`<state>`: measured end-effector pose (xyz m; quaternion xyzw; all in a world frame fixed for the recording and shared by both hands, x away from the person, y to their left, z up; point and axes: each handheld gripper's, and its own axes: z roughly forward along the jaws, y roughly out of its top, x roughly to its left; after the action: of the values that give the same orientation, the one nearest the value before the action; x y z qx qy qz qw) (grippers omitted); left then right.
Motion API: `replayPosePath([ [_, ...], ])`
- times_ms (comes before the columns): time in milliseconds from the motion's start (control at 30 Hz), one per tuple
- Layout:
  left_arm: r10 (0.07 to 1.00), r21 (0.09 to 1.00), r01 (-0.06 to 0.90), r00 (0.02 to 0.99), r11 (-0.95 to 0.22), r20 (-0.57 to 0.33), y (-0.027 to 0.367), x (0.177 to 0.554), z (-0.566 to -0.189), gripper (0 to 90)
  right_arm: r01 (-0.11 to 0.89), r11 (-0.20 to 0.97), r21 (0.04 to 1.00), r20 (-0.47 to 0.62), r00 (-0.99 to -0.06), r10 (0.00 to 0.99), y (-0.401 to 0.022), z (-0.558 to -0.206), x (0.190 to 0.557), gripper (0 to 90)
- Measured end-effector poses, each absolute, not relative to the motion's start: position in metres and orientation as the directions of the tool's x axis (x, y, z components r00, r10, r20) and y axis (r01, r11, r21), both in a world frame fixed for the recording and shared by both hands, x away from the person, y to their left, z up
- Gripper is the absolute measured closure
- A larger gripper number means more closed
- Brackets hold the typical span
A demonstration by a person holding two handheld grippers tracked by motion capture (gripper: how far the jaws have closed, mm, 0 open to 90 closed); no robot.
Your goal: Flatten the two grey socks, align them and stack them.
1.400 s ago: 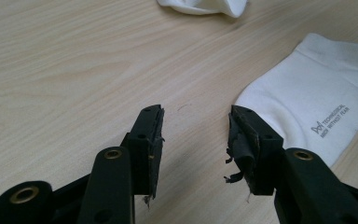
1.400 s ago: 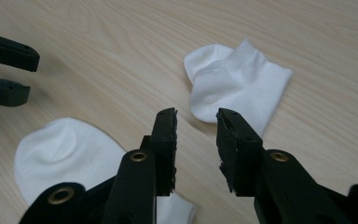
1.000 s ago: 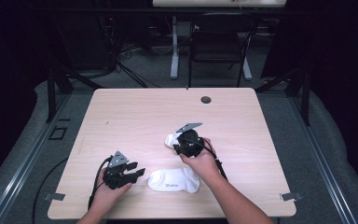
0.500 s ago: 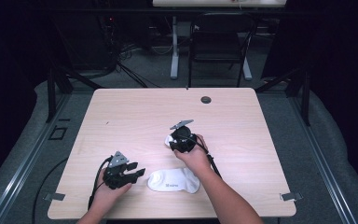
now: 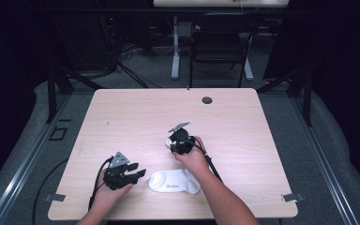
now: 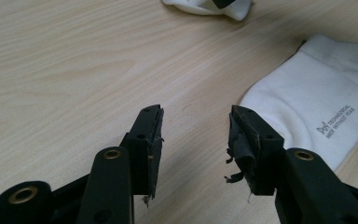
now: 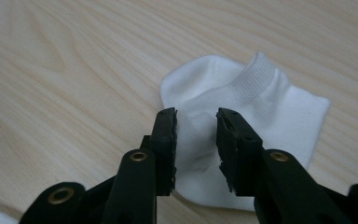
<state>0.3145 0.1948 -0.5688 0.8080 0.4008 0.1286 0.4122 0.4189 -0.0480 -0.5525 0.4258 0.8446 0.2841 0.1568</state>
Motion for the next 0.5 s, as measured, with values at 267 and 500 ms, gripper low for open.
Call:
replayPosePath([
  [267, 0.758, 0.768, 0.543, 0.641, -0.339, -0.118, 0.1935, 0.3142, -0.5694, 54.8, 0.644, 0.478, 0.597, -0.014, -0.587, 0.809, -0.0489, -0.5518, 0.4176, 86.4],
  [500, 0.754, 0.770, 0.542, 0.645, -0.337, -0.124, 0.1943, 0.3150, -0.5694, 54.8, 0.645, 0.459, 0.611, 0.027, -0.596, 0.803, -0.0515, -0.5461, 0.4093, 88.0],
])
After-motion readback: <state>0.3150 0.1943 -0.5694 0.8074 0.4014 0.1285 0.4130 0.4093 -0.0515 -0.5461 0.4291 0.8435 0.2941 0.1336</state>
